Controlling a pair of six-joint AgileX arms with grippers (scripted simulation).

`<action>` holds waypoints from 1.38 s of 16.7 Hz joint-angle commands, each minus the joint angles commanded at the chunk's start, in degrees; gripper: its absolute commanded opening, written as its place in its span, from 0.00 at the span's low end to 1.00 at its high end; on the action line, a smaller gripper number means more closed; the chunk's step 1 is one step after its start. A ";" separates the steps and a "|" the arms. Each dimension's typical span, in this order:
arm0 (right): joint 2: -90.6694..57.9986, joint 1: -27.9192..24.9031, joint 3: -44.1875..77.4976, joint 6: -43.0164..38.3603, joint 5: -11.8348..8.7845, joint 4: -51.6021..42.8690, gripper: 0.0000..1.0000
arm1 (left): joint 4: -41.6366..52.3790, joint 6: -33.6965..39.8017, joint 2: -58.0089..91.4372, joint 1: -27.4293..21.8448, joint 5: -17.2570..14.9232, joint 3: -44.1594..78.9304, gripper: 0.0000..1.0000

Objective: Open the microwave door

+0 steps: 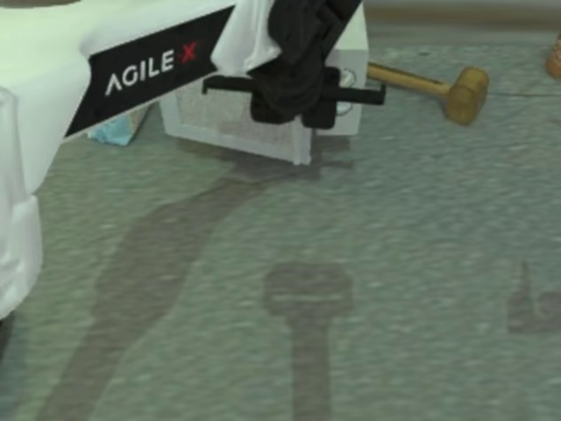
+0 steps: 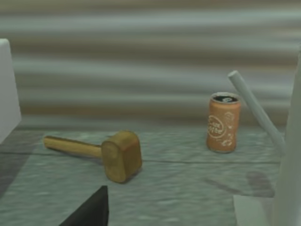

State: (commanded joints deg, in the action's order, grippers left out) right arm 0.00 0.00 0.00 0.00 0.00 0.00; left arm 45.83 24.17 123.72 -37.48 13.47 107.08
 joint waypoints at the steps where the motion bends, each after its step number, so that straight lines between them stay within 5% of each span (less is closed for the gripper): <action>1: 0.00 0.00 0.00 0.00 0.00 0.00 1.00 | 0.00 0.00 0.00 0.00 0.00 0.00 0.00; 23: 0.00 0.00 0.00 0.00 0.00 0.00 1.00 | -1.15 -1.36 -1.31 -0.10 -1.00 -2.16 0.00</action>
State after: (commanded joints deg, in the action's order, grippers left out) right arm 0.00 0.00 0.00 0.00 0.00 0.00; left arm 44.68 22.81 122.40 -37.58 12.47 104.91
